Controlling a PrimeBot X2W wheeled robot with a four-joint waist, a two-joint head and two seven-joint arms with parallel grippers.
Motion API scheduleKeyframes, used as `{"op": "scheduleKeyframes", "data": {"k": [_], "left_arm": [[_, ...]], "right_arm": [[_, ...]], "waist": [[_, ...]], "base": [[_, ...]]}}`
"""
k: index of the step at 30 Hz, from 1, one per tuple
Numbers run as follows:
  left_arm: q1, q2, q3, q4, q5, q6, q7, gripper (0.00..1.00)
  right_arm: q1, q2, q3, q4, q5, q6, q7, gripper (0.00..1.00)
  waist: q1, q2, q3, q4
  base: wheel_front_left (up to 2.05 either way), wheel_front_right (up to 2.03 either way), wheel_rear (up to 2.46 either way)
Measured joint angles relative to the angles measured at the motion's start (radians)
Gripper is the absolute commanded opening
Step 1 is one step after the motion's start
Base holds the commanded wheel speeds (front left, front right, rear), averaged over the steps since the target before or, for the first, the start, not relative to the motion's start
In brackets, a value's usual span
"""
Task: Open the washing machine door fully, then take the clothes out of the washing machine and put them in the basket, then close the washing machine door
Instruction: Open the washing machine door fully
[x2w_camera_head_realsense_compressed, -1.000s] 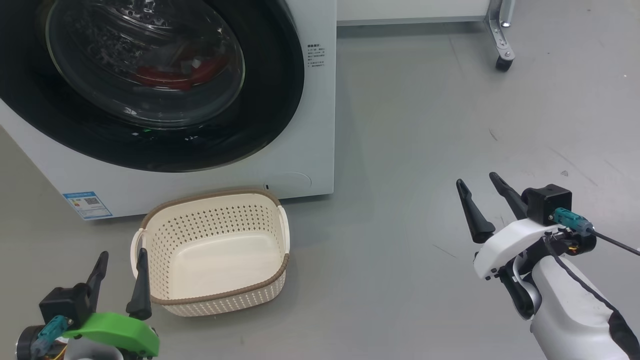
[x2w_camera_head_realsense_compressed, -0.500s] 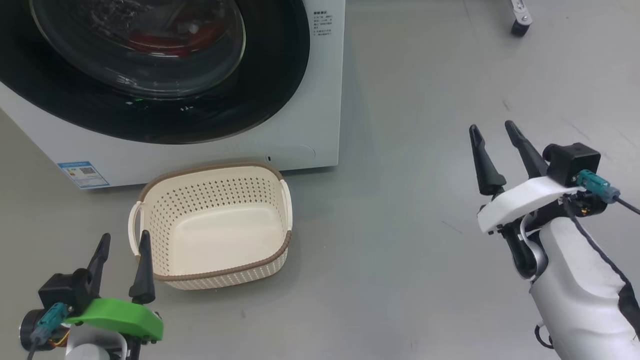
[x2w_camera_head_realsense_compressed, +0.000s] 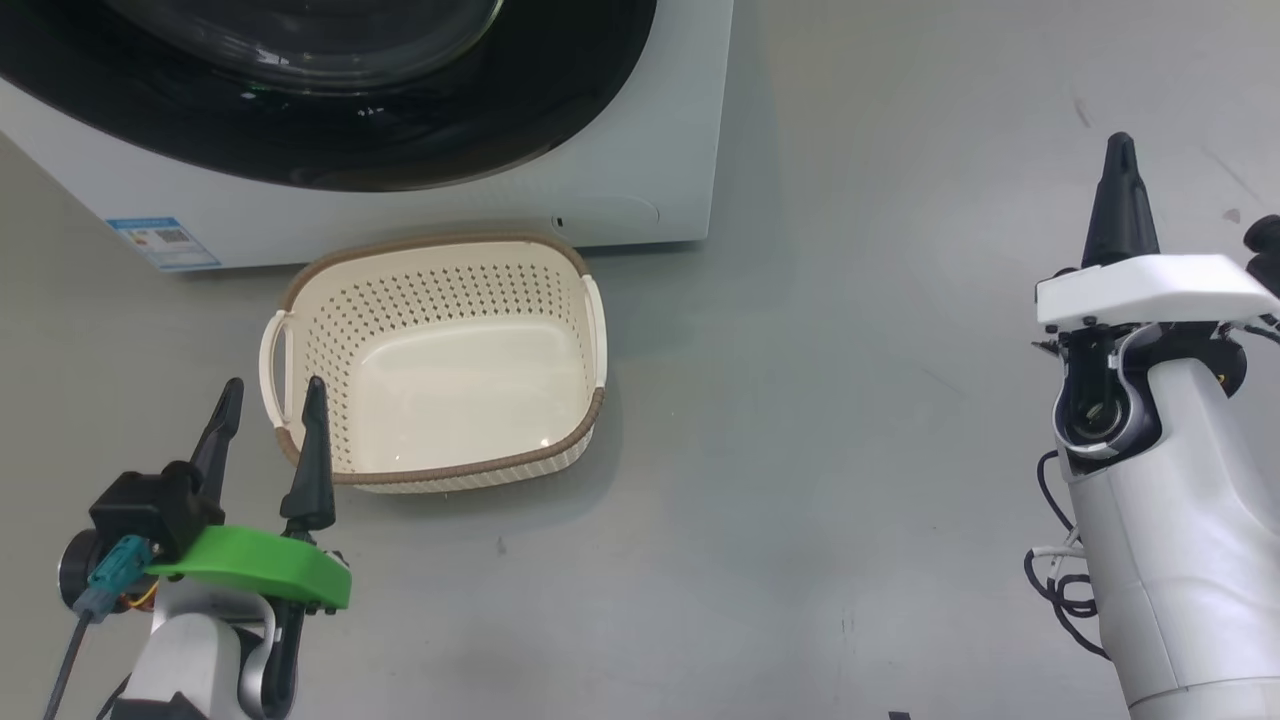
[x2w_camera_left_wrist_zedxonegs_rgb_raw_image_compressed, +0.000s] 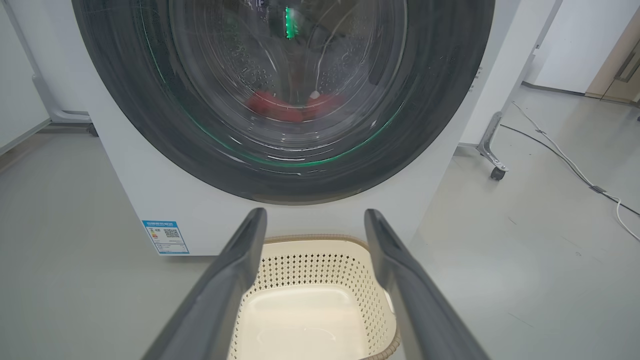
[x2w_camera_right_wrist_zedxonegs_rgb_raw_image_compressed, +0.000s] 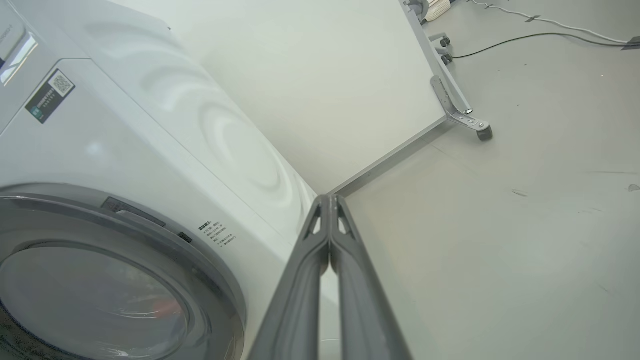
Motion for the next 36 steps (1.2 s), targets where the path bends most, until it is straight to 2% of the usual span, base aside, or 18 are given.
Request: {"op": "scheduleKeyframes", "data": {"k": [6, 14, 26, 36], "left_arm": [[-0.042, -0.007, -0.033, -0.017, -0.007, 0.0, -0.002, 1.0], [-0.087, -0.02, -0.071, -0.036, -0.035, 0.0, -0.003, 1.0], [-0.157, -0.029, -0.131, -0.05, -0.065, 0.0, -0.003, 1.0], [-0.196, -0.038, -0.157, -0.055, -0.082, 0.0, -0.003, 1.0]], "right_arm": [[-0.064, -0.001, -0.02, 0.005, 0.091, 0.009, 0.002, 0.0], [-0.204, 0.001, -0.05, 0.001, 0.27, 0.013, 0.095, 0.0], [-0.429, -0.003, -0.007, 0.001, 0.384, 0.016, 0.268, 0.0], [-0.546, -0.006, 0.028, 0.017, 0.475, 0.021, 0.401, 0.0]], "waist": [[0.0, 0.0, 0.062, 0.032], [0.0001, 0.0, 0.15, 0.081], [0.0, 0.0, 0.29, 0.156], [0.0, 0.0, 0.354, 0.208]], "base": [[0.0, 0.0, 0.0], [0.0, 0.0, 0.0], [0.0, 0.0, 0.0], [0.0, 0.0, 0.0]]}}
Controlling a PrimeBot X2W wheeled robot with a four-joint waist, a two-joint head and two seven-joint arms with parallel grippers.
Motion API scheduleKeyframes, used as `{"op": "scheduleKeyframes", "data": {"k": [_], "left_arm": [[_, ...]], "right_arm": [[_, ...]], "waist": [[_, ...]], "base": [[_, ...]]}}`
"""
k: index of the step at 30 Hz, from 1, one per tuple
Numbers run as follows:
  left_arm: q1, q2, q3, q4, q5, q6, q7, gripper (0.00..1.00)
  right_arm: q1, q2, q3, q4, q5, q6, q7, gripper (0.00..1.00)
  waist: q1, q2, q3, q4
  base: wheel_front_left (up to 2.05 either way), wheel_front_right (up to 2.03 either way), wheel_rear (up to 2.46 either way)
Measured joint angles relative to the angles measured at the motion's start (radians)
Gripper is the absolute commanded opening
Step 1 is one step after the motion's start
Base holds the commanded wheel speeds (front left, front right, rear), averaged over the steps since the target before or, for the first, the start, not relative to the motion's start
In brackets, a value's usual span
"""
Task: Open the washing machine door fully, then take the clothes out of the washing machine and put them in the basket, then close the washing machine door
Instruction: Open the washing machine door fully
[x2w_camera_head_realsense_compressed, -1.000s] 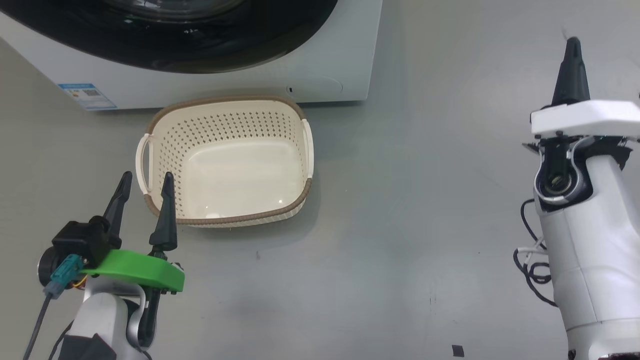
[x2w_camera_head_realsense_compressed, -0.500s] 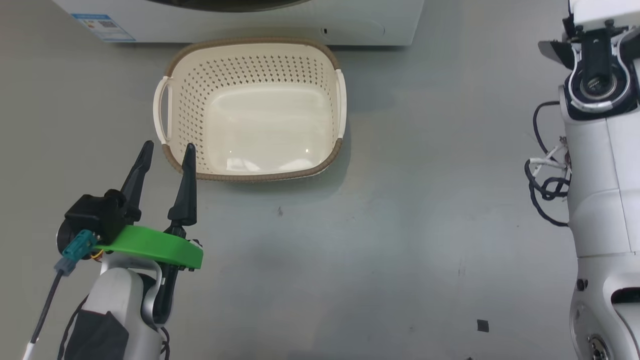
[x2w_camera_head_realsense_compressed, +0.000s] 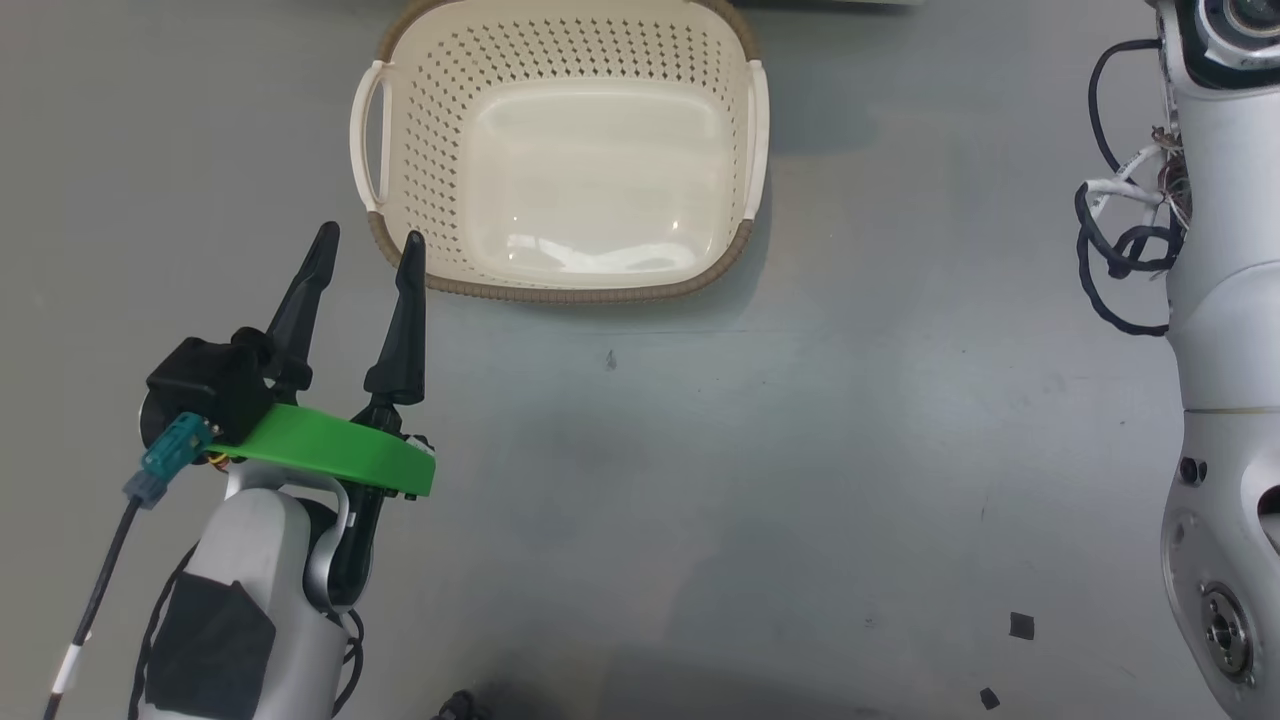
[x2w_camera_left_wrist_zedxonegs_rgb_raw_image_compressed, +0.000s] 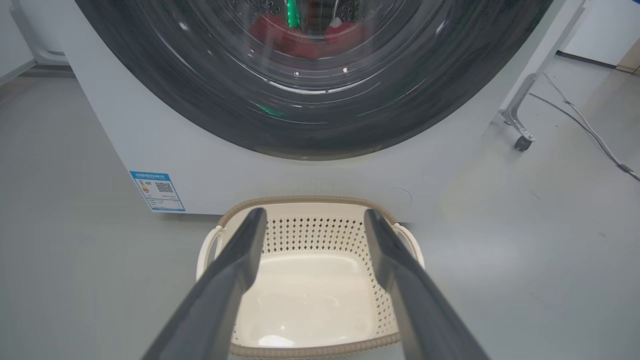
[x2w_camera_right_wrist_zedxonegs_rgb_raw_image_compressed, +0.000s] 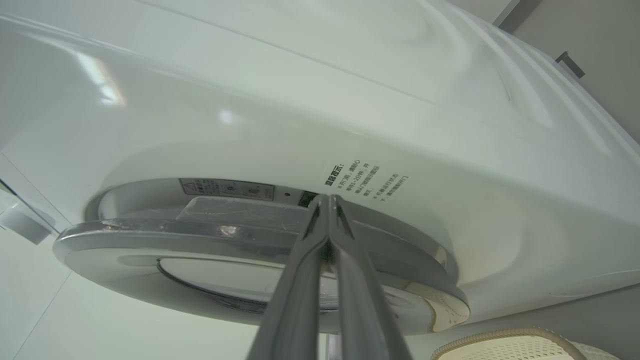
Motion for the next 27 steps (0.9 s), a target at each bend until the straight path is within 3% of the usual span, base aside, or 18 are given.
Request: {"op": "scheduleKeyframes", "data": {"k": [13, 27], "left_arm": [[-0.026, -0.01, -0.041, -0.008, -0.03, 0.0, 0.0, 1.0], [-0.049, -0.015, -0.066, -0.011, -0.046, 0.0, 0.0, 1.0]], "right_arm": [[-0.109, -0.004, -0.009, 0.037, 0.09, 0.0, 0.079, 0.0], [-0.18, -0.011, 0.018, 0.08, 0.099, 0.0, 0.111, 0.0]], "waist": [[0.0, 0.0, 0.071, 0.049], [0.0, 0.0, 0.123, 0.09]], "base": [[0.0, 0.0, 0.0], [0.0, 0.0, 0.0]]}}
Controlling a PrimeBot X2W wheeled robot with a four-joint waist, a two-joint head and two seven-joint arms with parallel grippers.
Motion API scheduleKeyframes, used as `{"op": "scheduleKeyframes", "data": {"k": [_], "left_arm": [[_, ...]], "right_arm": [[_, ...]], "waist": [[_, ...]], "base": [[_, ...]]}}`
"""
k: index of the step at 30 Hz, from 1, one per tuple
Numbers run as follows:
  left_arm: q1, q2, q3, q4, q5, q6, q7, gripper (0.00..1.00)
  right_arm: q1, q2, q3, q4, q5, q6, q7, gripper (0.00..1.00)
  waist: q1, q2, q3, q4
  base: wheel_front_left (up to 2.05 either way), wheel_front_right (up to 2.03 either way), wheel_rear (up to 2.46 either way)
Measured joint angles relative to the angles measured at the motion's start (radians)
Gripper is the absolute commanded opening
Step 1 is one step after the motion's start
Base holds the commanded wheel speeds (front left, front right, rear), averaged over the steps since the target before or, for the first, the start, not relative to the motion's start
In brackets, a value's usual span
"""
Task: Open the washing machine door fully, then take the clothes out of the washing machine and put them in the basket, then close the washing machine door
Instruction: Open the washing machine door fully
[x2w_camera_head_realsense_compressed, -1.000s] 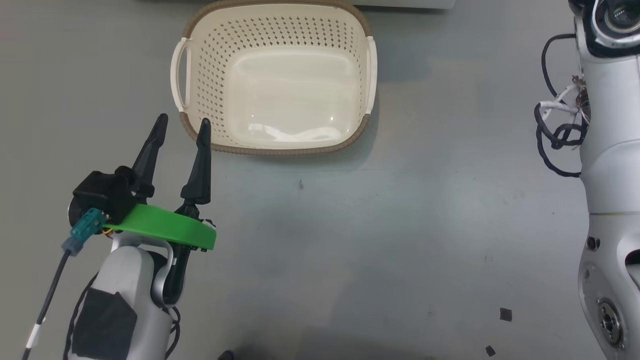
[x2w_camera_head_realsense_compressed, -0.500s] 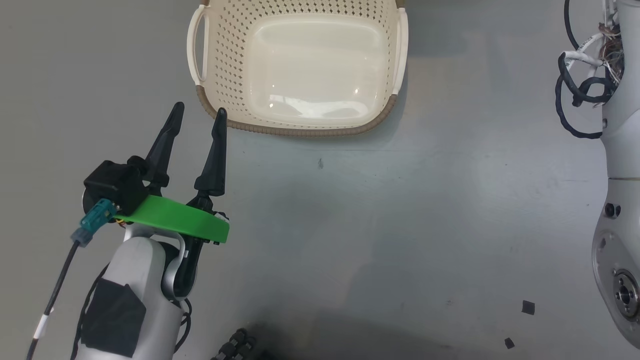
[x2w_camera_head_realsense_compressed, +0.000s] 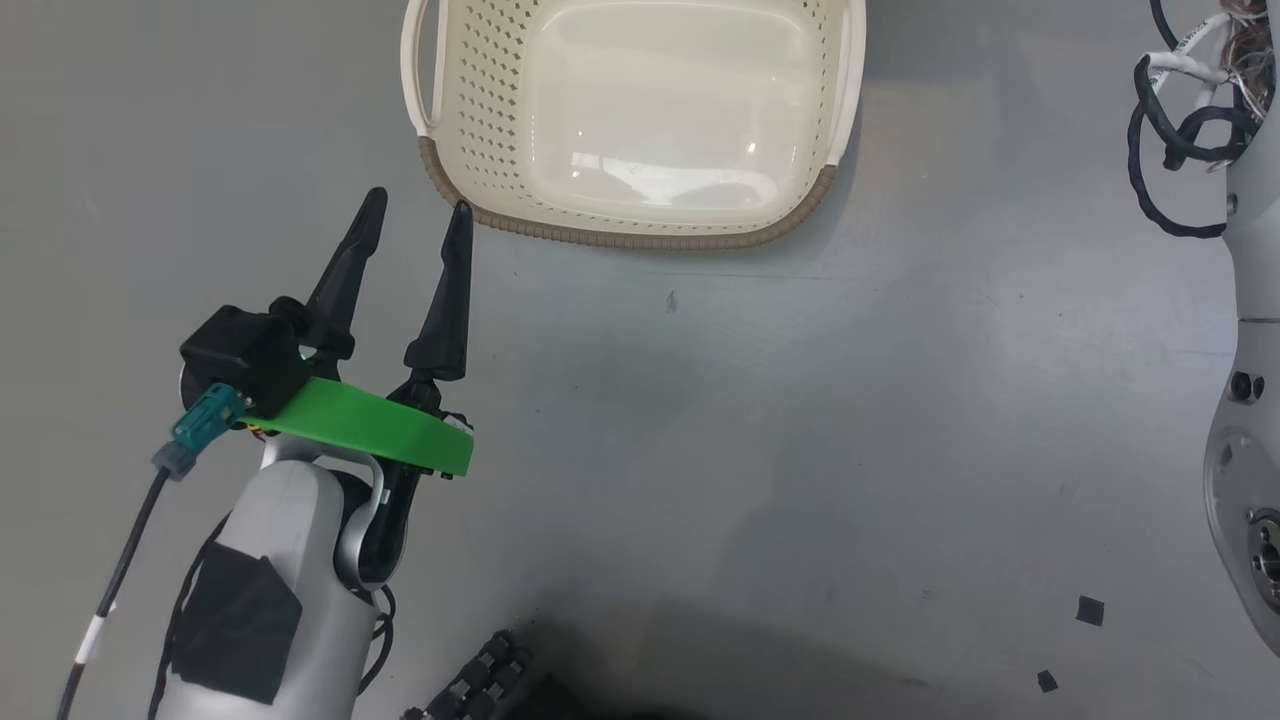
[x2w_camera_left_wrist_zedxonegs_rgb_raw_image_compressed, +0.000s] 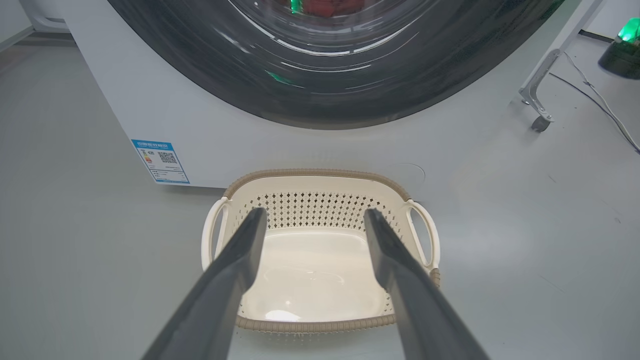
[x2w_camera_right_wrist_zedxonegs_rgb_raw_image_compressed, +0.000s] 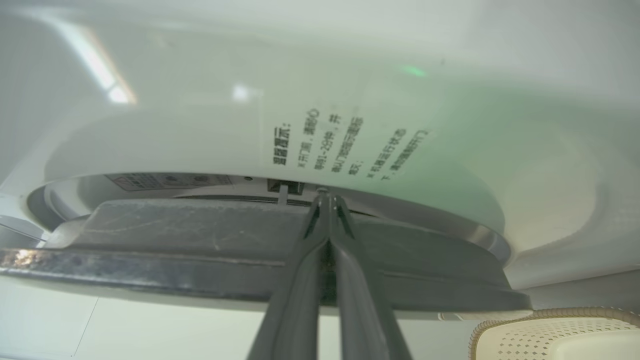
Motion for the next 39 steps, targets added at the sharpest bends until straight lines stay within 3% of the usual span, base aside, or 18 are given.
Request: {"op": "scheduleKeyframes", "data": {"k": [16, 39], "left_arm": [[-0.002, -0.004, -0.01, 0.006, -0.015, 0.0, 0.0, 1.0], [-0.021, -0.004, 0.013, -0.016, -0.028, 0.0, 0.0, 1.0]], "right_arm": [[-0.027, -0.022, -0.001, 0.07, 0.025, 0.0, 0.021, 0.0], [0.01, -0.036, 0.03, 0.05, 0.132, -0.001, 0.194, 0.0]], "waist": [[0.0, 0.0, -0.004, 0.028], [-0.0001, 0.0, -0.023, 0.001]], "base": [[0.0, 0.0, 0.0], [0.0, 0.0, 0.0]]}}
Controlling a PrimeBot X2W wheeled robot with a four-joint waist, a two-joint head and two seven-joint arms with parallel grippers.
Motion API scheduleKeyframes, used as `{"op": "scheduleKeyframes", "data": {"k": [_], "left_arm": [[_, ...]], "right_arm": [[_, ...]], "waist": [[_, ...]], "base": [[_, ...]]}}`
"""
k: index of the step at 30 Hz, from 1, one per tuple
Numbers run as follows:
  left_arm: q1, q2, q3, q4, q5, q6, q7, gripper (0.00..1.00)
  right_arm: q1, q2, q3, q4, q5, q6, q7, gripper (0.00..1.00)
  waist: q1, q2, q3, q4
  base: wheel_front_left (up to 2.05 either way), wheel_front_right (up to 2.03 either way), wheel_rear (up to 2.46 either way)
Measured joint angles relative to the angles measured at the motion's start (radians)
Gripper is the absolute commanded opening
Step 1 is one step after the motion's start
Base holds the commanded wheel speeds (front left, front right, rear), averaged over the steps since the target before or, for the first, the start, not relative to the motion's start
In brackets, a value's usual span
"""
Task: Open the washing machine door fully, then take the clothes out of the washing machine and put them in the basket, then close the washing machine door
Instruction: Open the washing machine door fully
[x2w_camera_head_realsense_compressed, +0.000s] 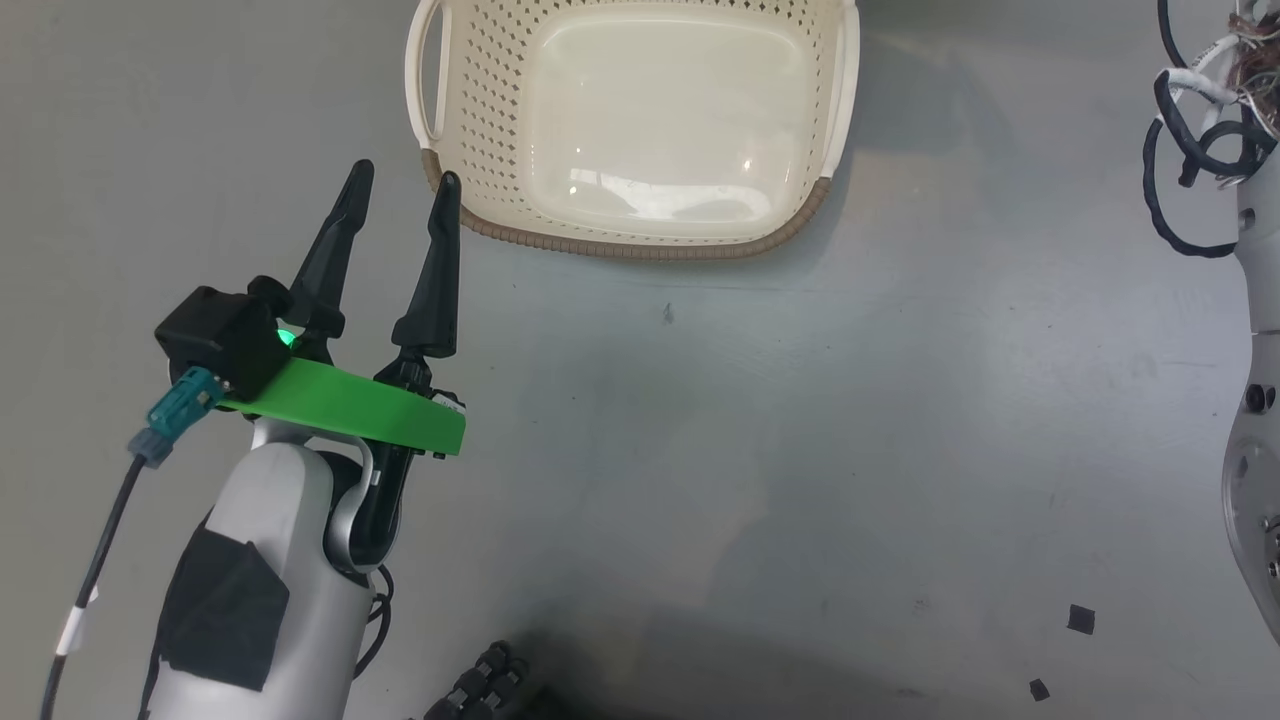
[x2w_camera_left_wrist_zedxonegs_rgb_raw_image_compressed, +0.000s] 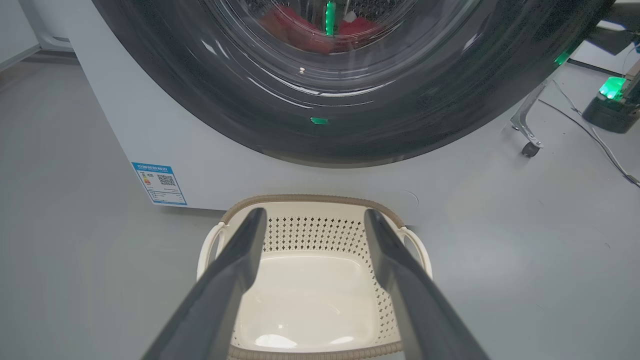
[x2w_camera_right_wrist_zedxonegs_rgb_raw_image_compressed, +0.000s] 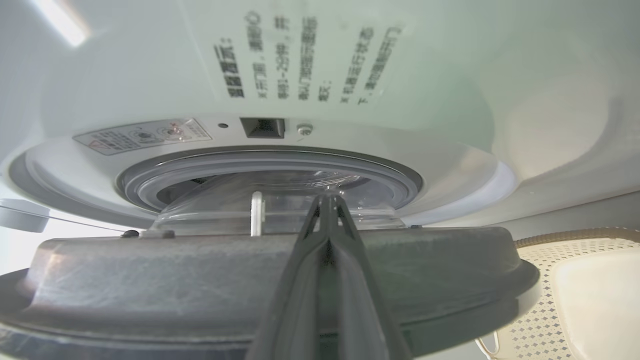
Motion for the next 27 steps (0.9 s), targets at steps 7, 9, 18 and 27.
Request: {"op": "scheduleKeyframes", "data": {"k": [7, 9, 18, 27], "left_arm": [[0.0, 0.0, 0.02, -0.011, 0.019, 0.0, 0.0, 1.0], [0.0, 0.0, 0.021, -0.013, 0.025, 0.0, 0.0, 1.0], [0.002, 0.0, 0.026, -0.013, 0.038, 0.0, 0.0, 1.0], [0.006, 0.0, 0.032, -0.012, 0.04, 0.0, 0.0, 1.0]], "right_arm": [[0.023, 0.011, -0.002, -0.022, 0.045, 0.0, 0.047, 0.0], [0.035, 0.012, -0.002, -0.024, 0.055, 0.0, 0.063, 0.0], [0.101, 0.012, 0.006, -0.019, 0.097, 0.001, 0.148, 0.0], [0.169, 0.013, 0.049, -0.006, 0.114, 0.001, 0.249, 0.0]], "waist": [[0.0, 0.0, -0.024, -0.014], [0.0, 0.0, -0.031, -0.018], [0.0, 0.0, -0.065, -0.031], [0.0, 0.0, -0.1, -0.034]], "base": [[0.0, 0.0, 0.0], [0.0, 0.0, 0.0], [0.0, 0.0, 0.0], [0.0, 0.0, 0.0]]}}
